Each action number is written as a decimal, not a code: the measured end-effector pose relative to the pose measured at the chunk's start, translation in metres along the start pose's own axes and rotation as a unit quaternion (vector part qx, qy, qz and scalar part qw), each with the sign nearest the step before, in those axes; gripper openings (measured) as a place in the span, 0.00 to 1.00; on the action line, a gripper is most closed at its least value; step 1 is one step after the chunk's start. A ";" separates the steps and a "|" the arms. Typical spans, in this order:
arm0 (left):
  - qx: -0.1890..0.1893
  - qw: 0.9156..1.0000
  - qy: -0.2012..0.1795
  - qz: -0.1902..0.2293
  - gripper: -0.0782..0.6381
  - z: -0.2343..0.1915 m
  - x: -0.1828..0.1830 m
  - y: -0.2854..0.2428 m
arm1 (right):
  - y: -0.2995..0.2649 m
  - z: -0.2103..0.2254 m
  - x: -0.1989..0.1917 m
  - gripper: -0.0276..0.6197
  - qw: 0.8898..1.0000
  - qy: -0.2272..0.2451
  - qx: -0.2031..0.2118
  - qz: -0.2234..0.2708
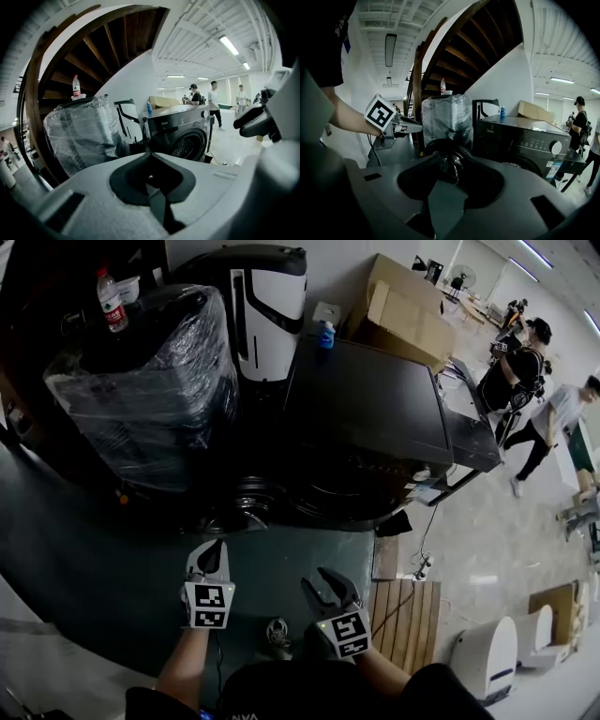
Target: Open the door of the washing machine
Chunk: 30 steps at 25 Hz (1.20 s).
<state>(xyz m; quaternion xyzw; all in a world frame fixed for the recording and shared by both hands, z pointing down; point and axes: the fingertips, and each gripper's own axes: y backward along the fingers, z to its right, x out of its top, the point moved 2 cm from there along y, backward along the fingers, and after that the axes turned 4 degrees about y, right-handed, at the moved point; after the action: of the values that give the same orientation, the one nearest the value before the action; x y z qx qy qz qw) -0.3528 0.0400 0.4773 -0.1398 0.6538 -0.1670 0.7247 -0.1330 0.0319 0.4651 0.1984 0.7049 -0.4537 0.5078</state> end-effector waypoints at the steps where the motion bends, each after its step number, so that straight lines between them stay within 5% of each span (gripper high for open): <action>1: 0.000 1.000 -0.003 0.005 0.13 0.006 0.004 0.008 | 0.006 0.001 0.003 0.28 1.000 0.000 -0.003 0.005; 13: -0.005 0.999 -0.023 0.049 0.13 0.077 0.038 0.100 | 0.082 0.012 0.021 0.05 0.999 0.014 -0.010 0.039; 30: 0.003 0.997 -0.021 0.073 0.13 0.200 0.034 0.197 | 0.217 -0.001 -0.006 0.05 0.996 0.020 0.037 0.083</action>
<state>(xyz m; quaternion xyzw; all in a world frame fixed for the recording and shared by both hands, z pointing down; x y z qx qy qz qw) -0.1393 0.2007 0.3844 -0.0928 0.6465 -0.1132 0.7487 0.0292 0.1445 0.3751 0.2838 0.6790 -0.4314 0.5218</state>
